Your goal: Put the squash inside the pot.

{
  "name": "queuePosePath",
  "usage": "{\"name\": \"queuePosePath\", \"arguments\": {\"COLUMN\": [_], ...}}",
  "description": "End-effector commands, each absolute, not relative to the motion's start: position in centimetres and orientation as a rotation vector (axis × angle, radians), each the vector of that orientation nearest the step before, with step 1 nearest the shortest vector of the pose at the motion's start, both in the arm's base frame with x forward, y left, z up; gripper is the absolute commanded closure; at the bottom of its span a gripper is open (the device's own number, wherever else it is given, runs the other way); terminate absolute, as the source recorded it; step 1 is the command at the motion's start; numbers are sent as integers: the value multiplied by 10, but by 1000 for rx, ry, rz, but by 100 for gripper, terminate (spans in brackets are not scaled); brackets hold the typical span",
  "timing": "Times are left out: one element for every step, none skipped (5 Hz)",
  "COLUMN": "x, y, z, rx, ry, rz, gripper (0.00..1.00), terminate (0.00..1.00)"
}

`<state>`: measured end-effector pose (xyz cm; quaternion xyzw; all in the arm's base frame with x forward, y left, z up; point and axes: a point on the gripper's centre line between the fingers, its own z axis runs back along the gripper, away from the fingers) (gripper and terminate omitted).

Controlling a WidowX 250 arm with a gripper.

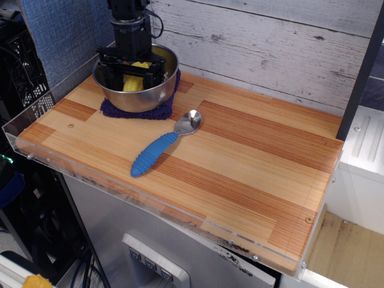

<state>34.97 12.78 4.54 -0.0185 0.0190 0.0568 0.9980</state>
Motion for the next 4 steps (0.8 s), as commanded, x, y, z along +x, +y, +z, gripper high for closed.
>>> {"name": "queuePosePath", "arguments": {"x": [335,325,321,322], "y": [109,91,80,72], "z": [173,223,231,225], "rx": [-13,-7,-33,-53], "ry": [-375,-377,-323,-248], "rz": [120,96,46,-12], "gripper": [0,0,0,0], "terminate": [0,0,0,0]}}
